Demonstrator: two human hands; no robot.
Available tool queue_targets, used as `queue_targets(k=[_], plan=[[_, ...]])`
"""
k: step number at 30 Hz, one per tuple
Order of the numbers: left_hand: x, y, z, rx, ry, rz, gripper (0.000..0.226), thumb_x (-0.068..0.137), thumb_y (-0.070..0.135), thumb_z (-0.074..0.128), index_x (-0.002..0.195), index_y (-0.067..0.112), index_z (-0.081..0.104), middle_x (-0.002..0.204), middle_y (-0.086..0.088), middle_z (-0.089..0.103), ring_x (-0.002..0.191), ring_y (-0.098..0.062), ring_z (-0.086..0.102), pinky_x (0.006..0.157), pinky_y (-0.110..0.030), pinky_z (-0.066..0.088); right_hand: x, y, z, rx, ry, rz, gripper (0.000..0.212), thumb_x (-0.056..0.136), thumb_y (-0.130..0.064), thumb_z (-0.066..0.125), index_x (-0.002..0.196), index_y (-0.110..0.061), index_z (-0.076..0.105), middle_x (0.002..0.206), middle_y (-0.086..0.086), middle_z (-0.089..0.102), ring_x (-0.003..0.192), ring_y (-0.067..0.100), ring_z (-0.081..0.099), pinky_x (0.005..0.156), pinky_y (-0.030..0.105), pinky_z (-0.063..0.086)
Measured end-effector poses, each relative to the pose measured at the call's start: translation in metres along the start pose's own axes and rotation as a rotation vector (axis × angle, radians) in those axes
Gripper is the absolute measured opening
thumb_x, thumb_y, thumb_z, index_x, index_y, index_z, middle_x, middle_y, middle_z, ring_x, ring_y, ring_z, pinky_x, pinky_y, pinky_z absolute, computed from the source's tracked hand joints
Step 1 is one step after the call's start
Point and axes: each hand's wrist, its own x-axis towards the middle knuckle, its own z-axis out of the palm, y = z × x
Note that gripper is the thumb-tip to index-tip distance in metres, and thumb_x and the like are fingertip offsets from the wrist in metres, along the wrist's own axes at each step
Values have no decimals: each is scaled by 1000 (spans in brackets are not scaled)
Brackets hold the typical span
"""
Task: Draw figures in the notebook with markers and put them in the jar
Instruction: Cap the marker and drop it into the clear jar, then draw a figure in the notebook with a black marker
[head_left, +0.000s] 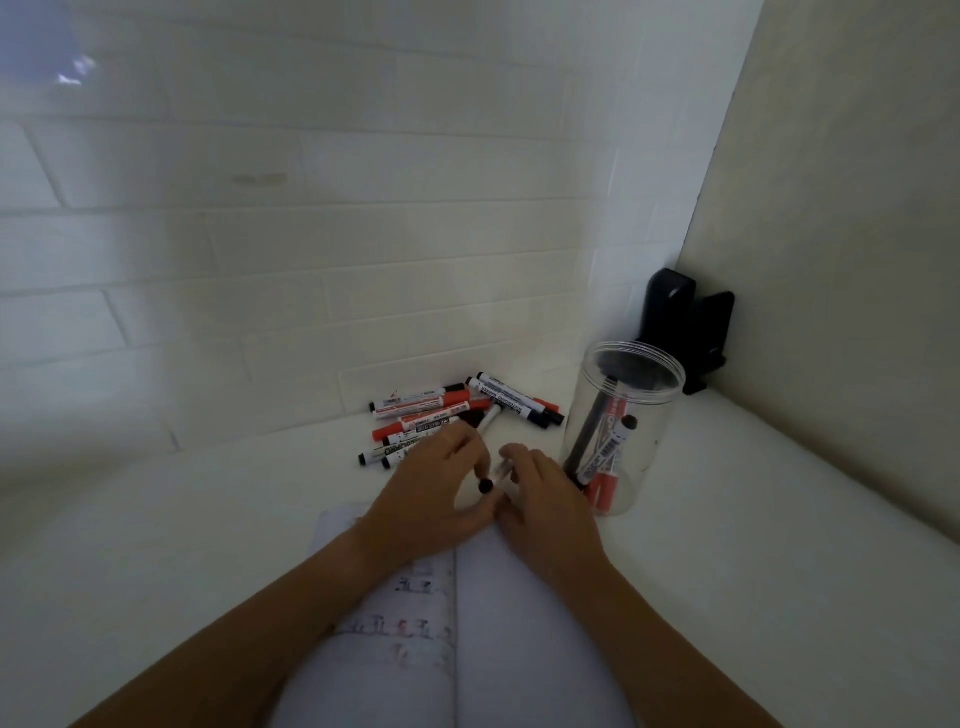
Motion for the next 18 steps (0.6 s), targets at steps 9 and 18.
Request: queue_targets(k=[9, 18], plan=[[-25, -26, 13, 57, -184, -39, 41, 91, 29, 47, 131, 22, 54, 136, 2, 52, 137, -16, 38, 109, -45, 31, -7, -8, -10, 200, 37, -211, 14, 96, -28, 63, 109, -24, 63, 100, -15, 67, 84, -2, 56, 77, 25, 48], [-33, -44, 0, 257, -10, -83, 23, 98, 42, 45, 106, 27, 62, 101, 8, 56, 94, -15, 49, 79, -30, 35, -8, -5, -23, 480, 160, -71, 14, 91, -22, 75, 102, -20, 68, 95, -11, 66, 89, 11, 63, 78, 25, 51]])
